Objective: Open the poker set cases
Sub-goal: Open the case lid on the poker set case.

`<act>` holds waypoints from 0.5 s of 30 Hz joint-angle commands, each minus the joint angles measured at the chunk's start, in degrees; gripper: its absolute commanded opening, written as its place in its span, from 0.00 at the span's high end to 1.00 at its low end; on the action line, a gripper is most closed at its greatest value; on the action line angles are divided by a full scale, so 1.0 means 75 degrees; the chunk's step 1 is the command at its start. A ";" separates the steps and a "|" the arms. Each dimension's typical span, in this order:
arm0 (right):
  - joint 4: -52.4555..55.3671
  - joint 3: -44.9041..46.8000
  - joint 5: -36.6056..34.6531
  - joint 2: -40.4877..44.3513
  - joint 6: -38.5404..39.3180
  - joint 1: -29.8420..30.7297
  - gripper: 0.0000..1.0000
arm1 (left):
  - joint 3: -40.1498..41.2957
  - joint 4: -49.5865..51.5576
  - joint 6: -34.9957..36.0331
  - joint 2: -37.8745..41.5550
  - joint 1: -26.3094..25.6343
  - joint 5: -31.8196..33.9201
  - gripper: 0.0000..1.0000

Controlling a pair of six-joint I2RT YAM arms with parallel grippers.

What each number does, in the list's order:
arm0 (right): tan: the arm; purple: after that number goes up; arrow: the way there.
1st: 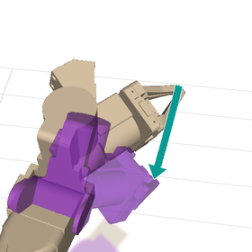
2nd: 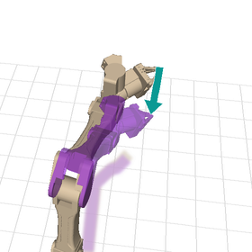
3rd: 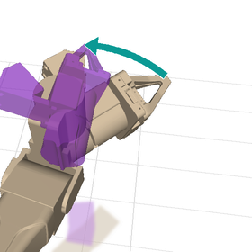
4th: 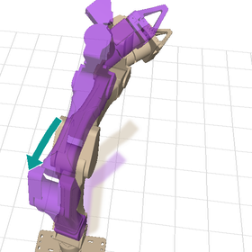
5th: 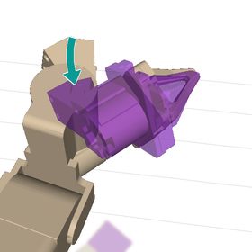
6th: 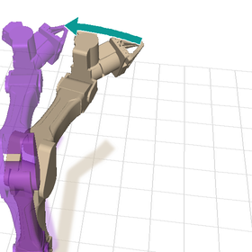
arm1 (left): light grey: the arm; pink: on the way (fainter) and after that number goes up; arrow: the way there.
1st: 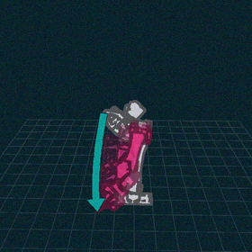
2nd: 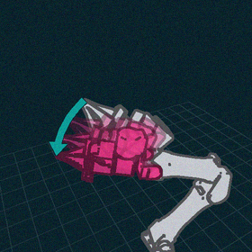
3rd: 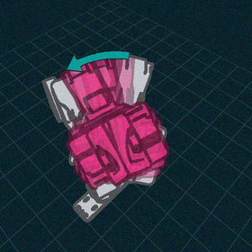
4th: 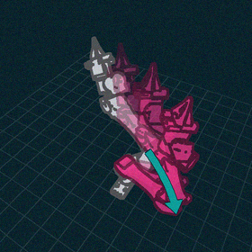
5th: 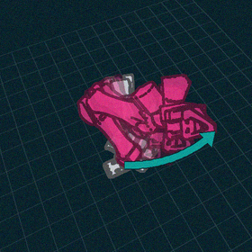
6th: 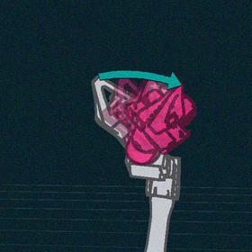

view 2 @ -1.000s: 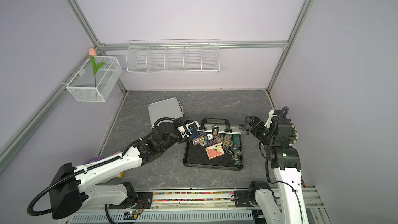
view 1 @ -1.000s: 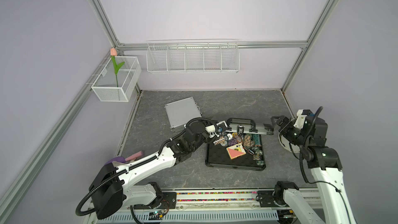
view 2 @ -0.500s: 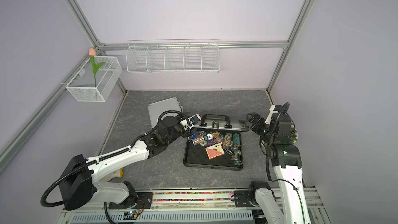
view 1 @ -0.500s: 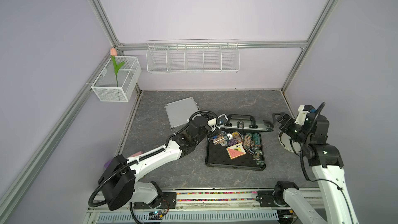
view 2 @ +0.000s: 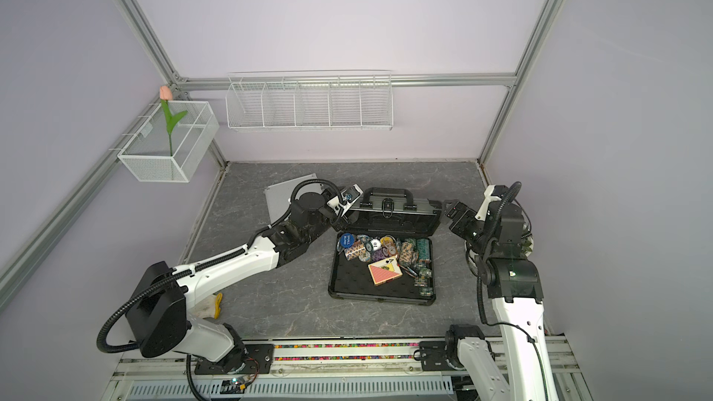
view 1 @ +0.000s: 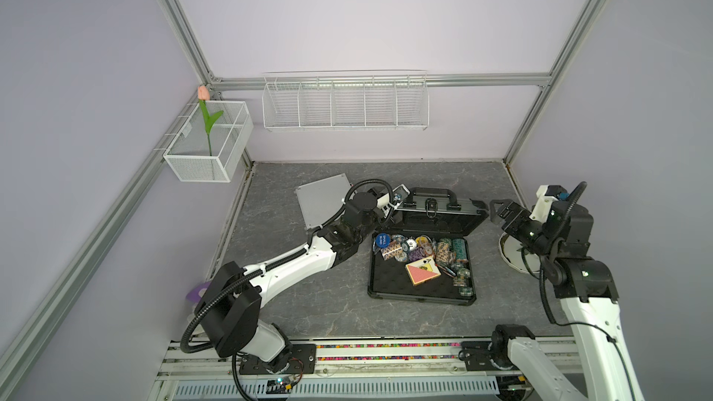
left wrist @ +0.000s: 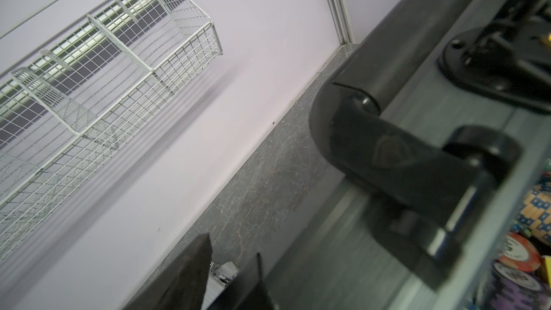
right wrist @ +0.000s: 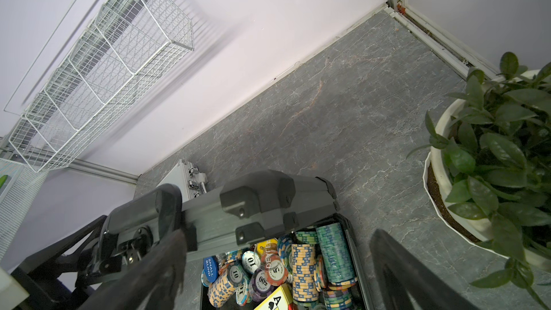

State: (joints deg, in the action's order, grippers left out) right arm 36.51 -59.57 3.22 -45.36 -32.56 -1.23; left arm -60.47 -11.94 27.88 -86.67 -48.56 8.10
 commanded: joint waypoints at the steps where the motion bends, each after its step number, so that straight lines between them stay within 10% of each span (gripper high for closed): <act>1: -0.0137 -0.0120 -0.0100 0.0079 0.0078 0.0050 0.02 | -0.0317 0.0101 -0.0617 -0.0356 -0.0160 -0.0703 0.24; 15: -0.0388 0.0062 0.0151 0.0044 0.0012 0.0094 0.01 | -0.1019 0.0368 -0.1071 -0.1113 -0.0162 -0.0620 0.24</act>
State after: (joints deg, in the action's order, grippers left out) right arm 35.62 -59.57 3.07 -45.28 -32.69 -1.08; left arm -66.83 -11.25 24.25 -92.62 -47.11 9.72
